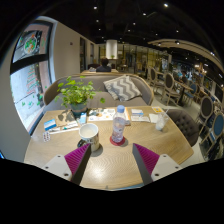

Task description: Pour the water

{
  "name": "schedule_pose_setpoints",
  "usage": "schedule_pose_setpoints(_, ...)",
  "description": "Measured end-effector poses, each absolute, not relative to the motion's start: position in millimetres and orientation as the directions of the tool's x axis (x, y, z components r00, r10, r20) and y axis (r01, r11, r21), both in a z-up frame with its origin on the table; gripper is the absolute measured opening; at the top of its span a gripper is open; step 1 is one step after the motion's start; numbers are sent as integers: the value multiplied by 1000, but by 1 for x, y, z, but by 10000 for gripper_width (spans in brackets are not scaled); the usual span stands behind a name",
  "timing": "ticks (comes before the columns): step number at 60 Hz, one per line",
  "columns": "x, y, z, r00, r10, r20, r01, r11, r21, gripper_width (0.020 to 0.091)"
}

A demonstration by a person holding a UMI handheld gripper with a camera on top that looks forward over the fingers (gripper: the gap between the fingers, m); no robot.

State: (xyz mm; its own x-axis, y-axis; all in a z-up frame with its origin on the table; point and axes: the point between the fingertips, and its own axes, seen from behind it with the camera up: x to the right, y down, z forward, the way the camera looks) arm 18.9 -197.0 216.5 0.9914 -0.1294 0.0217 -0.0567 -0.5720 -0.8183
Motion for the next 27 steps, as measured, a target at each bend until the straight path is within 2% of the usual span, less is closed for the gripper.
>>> schedule_pose_setpoints(14, 8, -230, 222, 989, -140, 39, -51, -581, -812, 853)
schedule_pose_setpoints(27, 10, -226, 230, 984, -133, 116, 20, -567, -823, 856)
